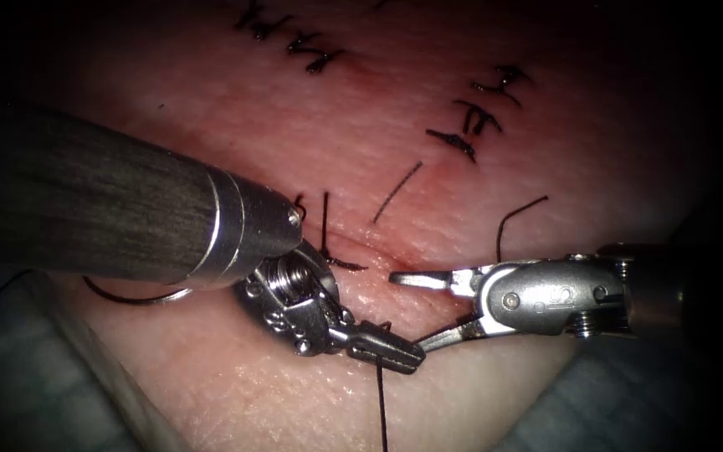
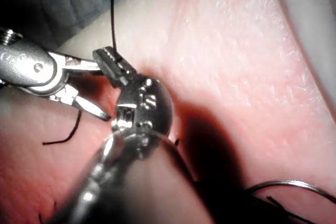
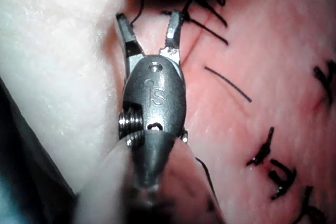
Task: Wound Closure
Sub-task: Grab the suture wih the right tool and handoff more suture to the left
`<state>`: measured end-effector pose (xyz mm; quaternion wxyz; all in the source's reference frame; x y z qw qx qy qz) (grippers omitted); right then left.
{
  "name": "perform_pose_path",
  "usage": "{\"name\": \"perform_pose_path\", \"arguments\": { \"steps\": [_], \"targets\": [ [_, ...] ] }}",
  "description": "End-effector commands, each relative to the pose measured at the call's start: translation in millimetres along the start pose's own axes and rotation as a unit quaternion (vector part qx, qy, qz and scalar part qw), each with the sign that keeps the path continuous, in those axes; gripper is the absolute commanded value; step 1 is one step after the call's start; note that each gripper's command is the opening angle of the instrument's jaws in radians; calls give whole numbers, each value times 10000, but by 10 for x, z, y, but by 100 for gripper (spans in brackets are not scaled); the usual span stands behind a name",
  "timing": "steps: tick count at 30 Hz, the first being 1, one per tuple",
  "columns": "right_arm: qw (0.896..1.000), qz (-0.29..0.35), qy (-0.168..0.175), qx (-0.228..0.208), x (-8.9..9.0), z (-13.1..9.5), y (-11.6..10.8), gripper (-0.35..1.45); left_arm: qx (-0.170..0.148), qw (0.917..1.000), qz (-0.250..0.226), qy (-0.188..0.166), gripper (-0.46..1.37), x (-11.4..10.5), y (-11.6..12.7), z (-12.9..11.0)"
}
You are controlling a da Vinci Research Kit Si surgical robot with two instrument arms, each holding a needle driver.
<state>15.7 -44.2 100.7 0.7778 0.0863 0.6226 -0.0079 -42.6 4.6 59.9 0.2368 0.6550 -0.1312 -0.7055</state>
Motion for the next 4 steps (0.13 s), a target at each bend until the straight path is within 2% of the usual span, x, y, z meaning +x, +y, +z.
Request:
{"name": "perform_pose_path", "arguments": {
  "steps": [1,4],
  "targets": [
    [10000,5,-9,4,0,0,0,104,-19,10000,-3,-2,-35,-1,-1,0],
    [10000,13,-2,-20,1,-1,1,104,-19,10000,-4,1,-35,-1,-1,1]
  ]
}}
